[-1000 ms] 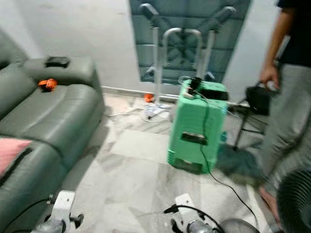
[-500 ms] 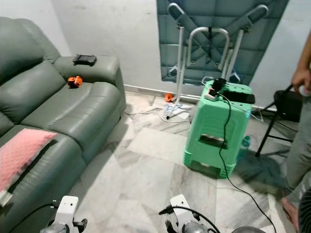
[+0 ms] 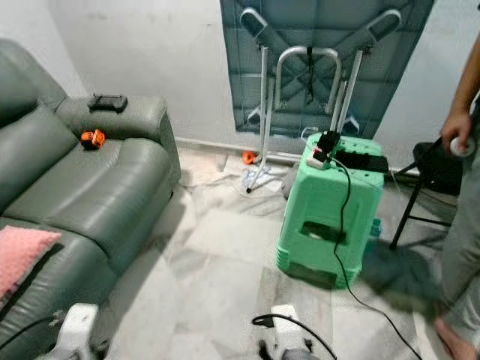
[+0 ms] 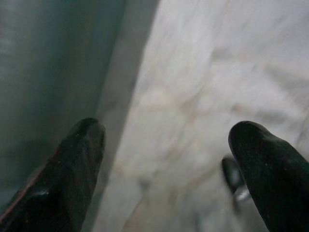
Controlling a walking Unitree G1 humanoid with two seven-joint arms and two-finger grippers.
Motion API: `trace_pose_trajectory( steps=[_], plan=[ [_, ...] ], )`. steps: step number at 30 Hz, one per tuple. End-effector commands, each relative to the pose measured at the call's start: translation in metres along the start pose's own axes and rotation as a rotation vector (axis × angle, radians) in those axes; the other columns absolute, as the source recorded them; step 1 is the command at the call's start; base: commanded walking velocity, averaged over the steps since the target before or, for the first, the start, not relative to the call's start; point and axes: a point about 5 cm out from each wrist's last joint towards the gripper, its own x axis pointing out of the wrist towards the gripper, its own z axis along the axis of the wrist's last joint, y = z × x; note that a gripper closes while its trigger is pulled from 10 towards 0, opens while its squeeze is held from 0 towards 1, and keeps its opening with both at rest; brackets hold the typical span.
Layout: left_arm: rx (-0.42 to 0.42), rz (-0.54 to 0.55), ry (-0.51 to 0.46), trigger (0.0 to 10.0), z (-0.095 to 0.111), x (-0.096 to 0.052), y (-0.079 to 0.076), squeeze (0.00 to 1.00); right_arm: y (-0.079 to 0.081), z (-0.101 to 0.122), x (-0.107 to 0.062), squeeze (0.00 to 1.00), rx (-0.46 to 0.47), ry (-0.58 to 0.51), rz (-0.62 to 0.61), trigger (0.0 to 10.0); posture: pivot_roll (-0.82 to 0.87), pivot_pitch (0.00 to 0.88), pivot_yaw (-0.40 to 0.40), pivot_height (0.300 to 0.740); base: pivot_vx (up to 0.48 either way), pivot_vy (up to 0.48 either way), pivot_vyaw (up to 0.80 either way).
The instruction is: Move the pillow to the sofa
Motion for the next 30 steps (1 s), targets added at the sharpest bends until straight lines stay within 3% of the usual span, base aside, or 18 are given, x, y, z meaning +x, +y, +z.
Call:
trace_pose_trajectory(
  steps=[1, 30],
  plan=[
    [-0.009, 0.011, 0.024, 10.0, -0.009, -0.002, 0.009, 0.0, 0.004, 0.008, 0.001, 0.0, 0.004, -0.018, 0.0, 10.0, -0.12, 0.0, 0.053, 0.74, 0.454, 0.0, 0.0],
    [0.003, -0.019, 0.02, 10.0, -0.001, 0.0, -0.004, 0.0, 0.005, 0.01, 0.002, 0.0, -0.047, 0.008, 0.017, 10.0, -0.13, 0.0, 0.06, 0.74, 0.453, 0.0, 0.0]
  ],
)
